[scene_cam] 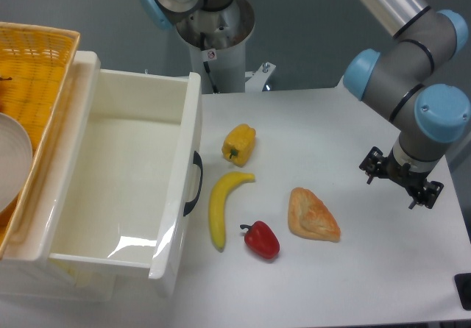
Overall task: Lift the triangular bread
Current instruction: 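Move the open gripper over the triangular bread slice, then lower the gripper onto the bread's pointed end and close it, then lift the gripped bread slice up and away from the table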
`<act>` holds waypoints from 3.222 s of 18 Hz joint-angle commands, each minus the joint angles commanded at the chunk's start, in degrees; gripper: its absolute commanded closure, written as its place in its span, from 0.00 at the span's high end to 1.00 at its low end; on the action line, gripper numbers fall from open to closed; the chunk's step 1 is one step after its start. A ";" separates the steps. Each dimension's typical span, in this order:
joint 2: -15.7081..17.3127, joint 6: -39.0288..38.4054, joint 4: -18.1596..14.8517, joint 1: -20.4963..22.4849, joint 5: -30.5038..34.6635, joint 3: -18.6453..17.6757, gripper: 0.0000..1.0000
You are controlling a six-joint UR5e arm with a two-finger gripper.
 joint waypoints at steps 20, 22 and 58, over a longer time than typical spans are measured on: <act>0.88 -25.04 0.78 -1.66 -4.39 -7.46 1.00; 0.88 -26.62 2.71 -1.93 -4.92 -8.96 1.00; 0.09 -25.77 7.12 -4.74 -8.09 -8.79 0.00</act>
